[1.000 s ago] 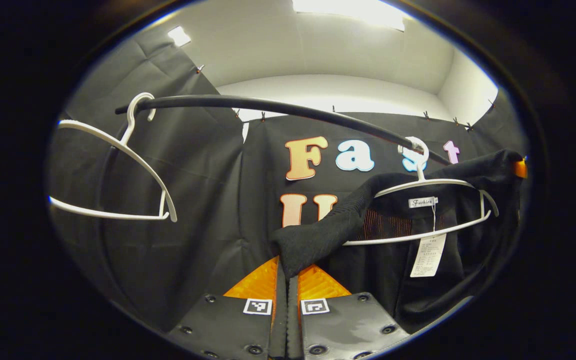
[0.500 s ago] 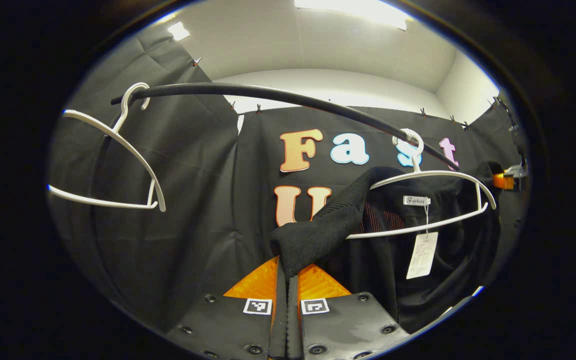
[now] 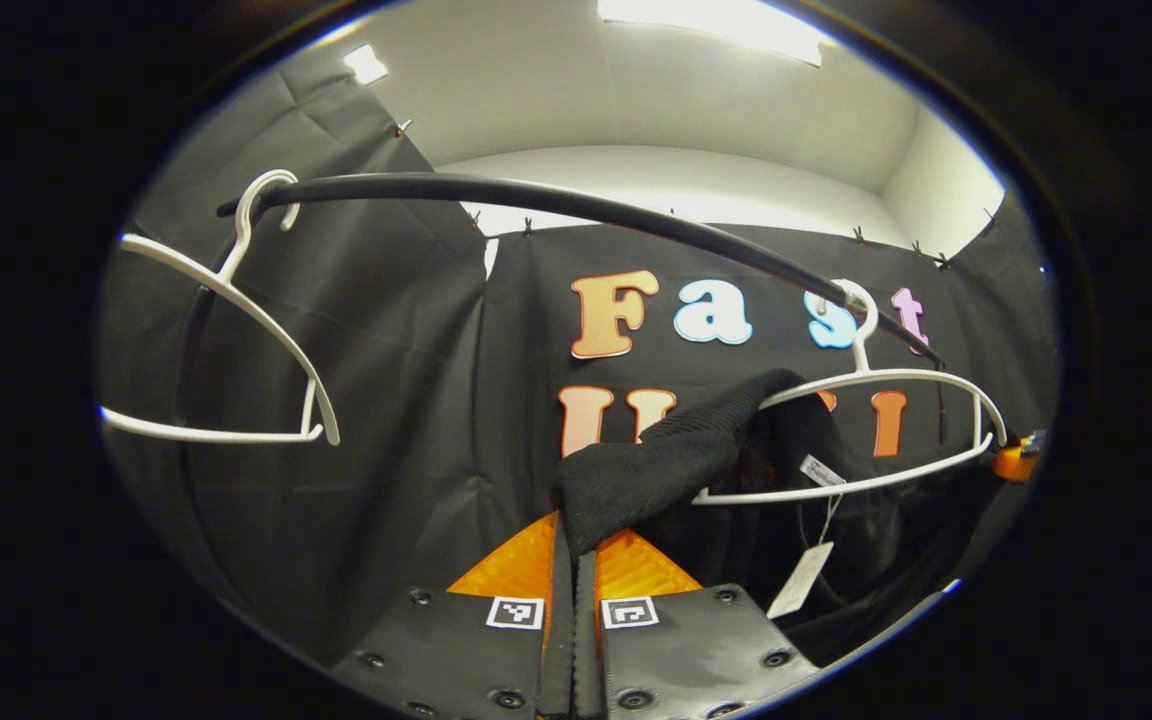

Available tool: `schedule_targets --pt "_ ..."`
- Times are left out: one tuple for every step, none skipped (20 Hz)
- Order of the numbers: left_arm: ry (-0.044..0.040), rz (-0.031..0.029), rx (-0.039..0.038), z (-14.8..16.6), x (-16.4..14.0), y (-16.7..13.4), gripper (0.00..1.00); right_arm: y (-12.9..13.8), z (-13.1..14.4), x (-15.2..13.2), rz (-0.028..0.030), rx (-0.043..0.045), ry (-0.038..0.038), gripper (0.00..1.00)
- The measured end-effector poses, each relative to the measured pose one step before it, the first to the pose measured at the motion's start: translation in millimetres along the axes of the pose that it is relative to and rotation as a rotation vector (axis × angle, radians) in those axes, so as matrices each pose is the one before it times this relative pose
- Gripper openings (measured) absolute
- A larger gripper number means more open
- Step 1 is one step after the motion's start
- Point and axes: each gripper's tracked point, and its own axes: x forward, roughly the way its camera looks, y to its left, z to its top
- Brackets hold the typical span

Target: Grasp the clothes on the hanger with both hands and then place them into the laundry hamper below.

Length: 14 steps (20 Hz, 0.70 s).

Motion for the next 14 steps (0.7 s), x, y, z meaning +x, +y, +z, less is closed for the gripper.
schedule_targets --pt "-0.01728 0.01122 0.00847 6.63 6.96 5.58 0.07 7.6 -2.95 -5.78 0.01198 0.00757 0.0013 0.0" --pt "-0.01273 0.01362 0.01204 5.3 5.96 4.8 0.07 8.54 0.07 0.18 0.01683 0.00755 0.001 0.0" --pt "-0.0062 0.00976 0.00956 3.93 6.23 4.96 0.1 7.62 -2.7 -2.59 0.01064 0.00151 0.00008 0.06" --pt "-0.00386 0.00378 0.00339 3.04 5.45 4.5 0.07 6.35 -2.98 -2.54 0.00715 -0.00843 -0.00095 0.0" --pt "-0.00057 0.00376 0.00126 1.64 6.59 3.99 0.07 5.45 -2.58 -4.45 0.00409 -0.01491 -0.00265 0.0" --pt "0.00206 0.00393 0.00058 1.61 3.67 2.11 0.07 6.73 -1.97 -2.96 0.00977 -0.00583 -0.00109 0.0" --pt "0.00505 0.00441 0.00132 -0.15 6.44 3.03 0.07 7.8 -2.3 -3.02 0.01419 0.00485 0.00258 0.0" --pt "0.00701 0.0052 0.00053 -2.81 8.26 3.53 0.07 5.25 -3.18 -1.16 0.01048 0.00853 0.00354 0.0" --pt "0.01365 0.00361 -0.00034 -4.38 6.54 2.11 0.07 4.49 -5.09 -0.31 0.00894 0.00912 0.00819 0.0" --pt "0.02177 0.00251 -0.00359 -6.76 6.0 1.22 0.07 5.06 -3.63 -1.27 0.01174 0.0112 0.00781 0.0" --pt "0.02885 0.0026 -0.00926 -8.34 4.83 1.91 0.07 6.32 -2.95 -1.94 0.00847 0.00877 0.00521 0.0" --pt "0.01866 0.00932 -0.00834 -7.24 2.34 3.62 0.07 4.65 -2.86 -1.34 0.00844 0.00577 0.00397 0.0" --pt "-0.00244 0.01465 -0.00314 -3.21 3.3 5.04 0.07 4.76 -2.83 1.2 0.00989 0.0042 0.00301 0.0" --pt "0.00732 0.01375 0.00904 -6.46 1.51 4.28 0.07 5.36 -2.52 -0.57 0.00964 0.00432 0.00393 0.0"
